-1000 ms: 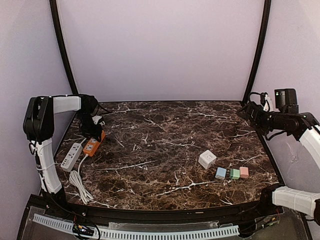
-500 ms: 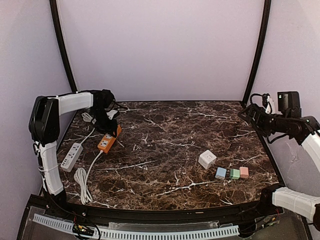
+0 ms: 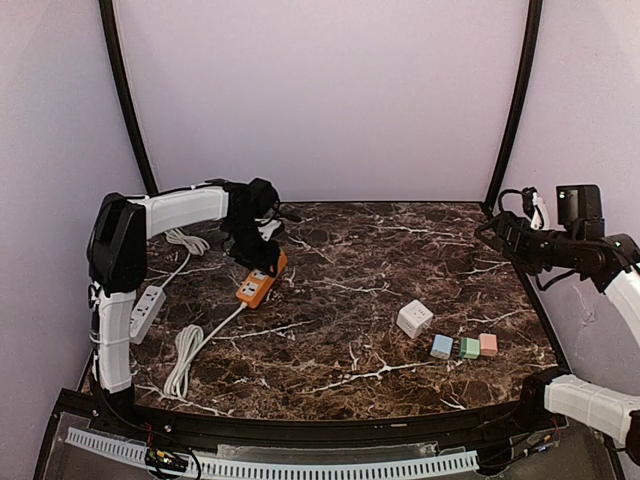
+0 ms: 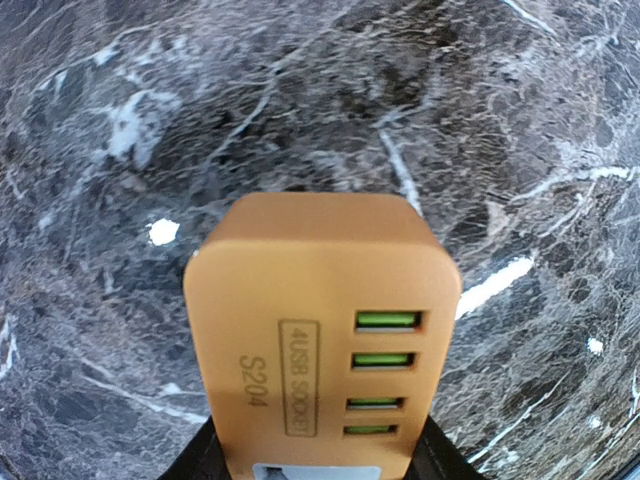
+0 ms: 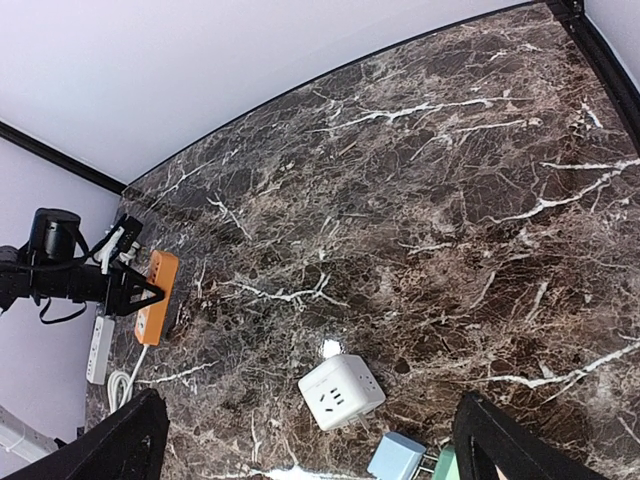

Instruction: Insert the plug

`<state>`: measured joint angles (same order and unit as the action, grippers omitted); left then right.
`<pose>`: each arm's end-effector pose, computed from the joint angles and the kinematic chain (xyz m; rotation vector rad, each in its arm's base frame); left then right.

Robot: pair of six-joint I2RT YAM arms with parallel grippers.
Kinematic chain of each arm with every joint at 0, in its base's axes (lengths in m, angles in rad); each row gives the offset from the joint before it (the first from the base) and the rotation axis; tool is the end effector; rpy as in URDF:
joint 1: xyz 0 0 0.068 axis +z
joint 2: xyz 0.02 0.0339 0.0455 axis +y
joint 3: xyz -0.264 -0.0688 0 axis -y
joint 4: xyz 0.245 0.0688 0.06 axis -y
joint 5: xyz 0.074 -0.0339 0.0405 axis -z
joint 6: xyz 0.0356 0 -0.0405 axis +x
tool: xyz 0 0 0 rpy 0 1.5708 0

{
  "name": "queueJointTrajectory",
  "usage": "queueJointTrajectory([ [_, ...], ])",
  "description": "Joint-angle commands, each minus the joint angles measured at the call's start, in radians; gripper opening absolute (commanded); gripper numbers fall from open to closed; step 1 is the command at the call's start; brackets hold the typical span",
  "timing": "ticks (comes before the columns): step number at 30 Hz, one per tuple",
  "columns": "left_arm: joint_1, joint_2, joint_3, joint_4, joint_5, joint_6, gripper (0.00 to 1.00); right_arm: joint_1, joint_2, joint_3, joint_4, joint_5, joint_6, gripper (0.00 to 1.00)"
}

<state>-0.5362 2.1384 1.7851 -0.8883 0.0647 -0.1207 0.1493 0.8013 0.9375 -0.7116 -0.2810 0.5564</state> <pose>0.3839 -0.2308 0.2040 0.6009 2.7768 -0.2392 0.1584 0.0338 0.3369 0.2791 2.1886 0.7050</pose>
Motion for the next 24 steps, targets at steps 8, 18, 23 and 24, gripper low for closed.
queueJointTrajectory([
  [8, -0.179, 0.103, 0.166, -0.066, -0.004, -0.069, 0.39, -0.005, -0.038, -0.059, -0.015, -0.043, -0.058, 0.99],
  [18, -0.261, 0.155, 0.222, -0.081, 0.006, -0.132, 0.38, -0.005, -0.057, -0.108, -0.010, -0.050, -0.074, 0.99],
  [23, -0.295, 0.170, 0.224, -0.074, 0.016, -0.162, 0.39, -0.005, -0.057, -0.124, -0.007, -0.053, -0.078, 0.99],
  [24, -0.301, 0.174, 0.225, -0.073, 0.017, -0.168, 0.39, -0.005, -0.057, -0.127, -0.005, -0.056, -0.077, 0.99],
])
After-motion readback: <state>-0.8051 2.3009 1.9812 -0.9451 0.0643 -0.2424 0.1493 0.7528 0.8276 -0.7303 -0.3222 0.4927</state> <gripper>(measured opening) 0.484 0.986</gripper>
